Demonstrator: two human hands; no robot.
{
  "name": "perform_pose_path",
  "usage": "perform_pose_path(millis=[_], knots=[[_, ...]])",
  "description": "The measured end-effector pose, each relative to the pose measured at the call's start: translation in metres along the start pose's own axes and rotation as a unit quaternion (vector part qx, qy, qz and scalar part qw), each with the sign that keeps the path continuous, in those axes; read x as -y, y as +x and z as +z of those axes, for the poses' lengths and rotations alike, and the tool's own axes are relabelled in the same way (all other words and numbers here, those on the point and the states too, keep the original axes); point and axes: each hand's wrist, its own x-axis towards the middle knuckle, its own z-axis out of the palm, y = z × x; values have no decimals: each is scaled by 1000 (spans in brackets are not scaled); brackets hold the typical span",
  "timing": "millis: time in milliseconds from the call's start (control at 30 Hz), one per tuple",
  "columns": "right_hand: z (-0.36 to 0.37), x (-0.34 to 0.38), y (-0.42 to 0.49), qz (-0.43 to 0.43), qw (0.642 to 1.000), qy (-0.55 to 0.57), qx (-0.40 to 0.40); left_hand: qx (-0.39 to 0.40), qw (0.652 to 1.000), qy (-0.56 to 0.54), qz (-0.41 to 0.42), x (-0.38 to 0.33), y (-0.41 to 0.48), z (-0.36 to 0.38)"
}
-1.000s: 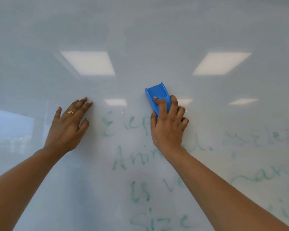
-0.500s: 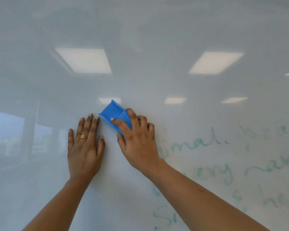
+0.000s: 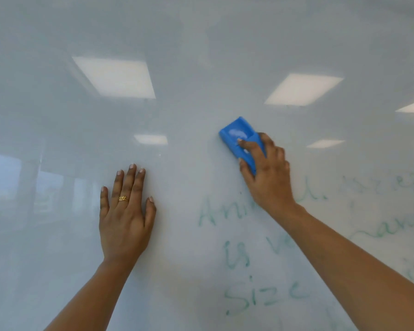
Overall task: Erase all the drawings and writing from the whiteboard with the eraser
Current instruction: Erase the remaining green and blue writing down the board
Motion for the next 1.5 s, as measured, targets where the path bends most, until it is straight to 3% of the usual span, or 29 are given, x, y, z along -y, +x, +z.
perform_pose_path(millis=[233, 400, 667, 900, 1167, 1500], knots=[[2, 9, 3, 127, 991, 7, -30, -7, 1000, 17, -7, 1, -11, 4], [16, 34, -8, 63, 998, 12, -27, -18, 1000, 22, -4, 2, -14, 5], [25, 77, -10, -72, 996, 30, 46, -13, 1000, 19, -7, 3, -19, 4], [18, 70, 51, 35, 996, 74, 37, -12, 1000, 12, -3, 3, -26, 4], [30, 92, -6, -34, 998, 48, 30, -9, 1000, 12, -5, 5, -34, 3], [35, 121, -112, -69, 994, 49, 75, 12, 1000, 15, -9, 8, -62, 2]])
